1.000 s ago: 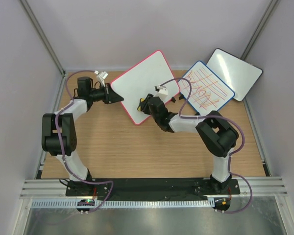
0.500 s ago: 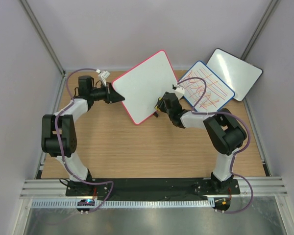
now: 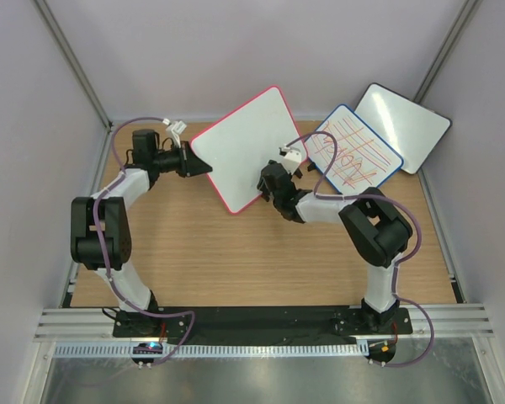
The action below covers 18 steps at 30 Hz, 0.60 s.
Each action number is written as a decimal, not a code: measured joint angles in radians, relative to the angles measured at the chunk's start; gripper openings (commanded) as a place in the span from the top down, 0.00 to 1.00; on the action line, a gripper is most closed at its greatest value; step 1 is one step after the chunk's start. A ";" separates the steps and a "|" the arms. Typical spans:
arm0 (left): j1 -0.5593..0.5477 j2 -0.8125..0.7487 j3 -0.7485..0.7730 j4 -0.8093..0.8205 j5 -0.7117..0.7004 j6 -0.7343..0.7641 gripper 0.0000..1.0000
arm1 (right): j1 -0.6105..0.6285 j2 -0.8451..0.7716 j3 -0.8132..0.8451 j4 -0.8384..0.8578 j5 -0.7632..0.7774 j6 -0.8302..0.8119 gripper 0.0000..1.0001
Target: Erase the whiteboard
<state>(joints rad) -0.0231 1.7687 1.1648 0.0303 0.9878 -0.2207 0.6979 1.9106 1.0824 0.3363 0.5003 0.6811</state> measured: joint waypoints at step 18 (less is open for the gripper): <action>-0.008 0.000 0.009 -0.002 0.000 0.019 1.00 | -0.015 -0.022 0.002 0.000 -0.032 -0.029 0.99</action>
<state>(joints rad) -0.0307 1.7687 1.1736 0.0280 0.9882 -0.2012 0.6827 1.8889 1.0843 0.3363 0.4686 0.6518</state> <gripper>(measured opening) 0.066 0.353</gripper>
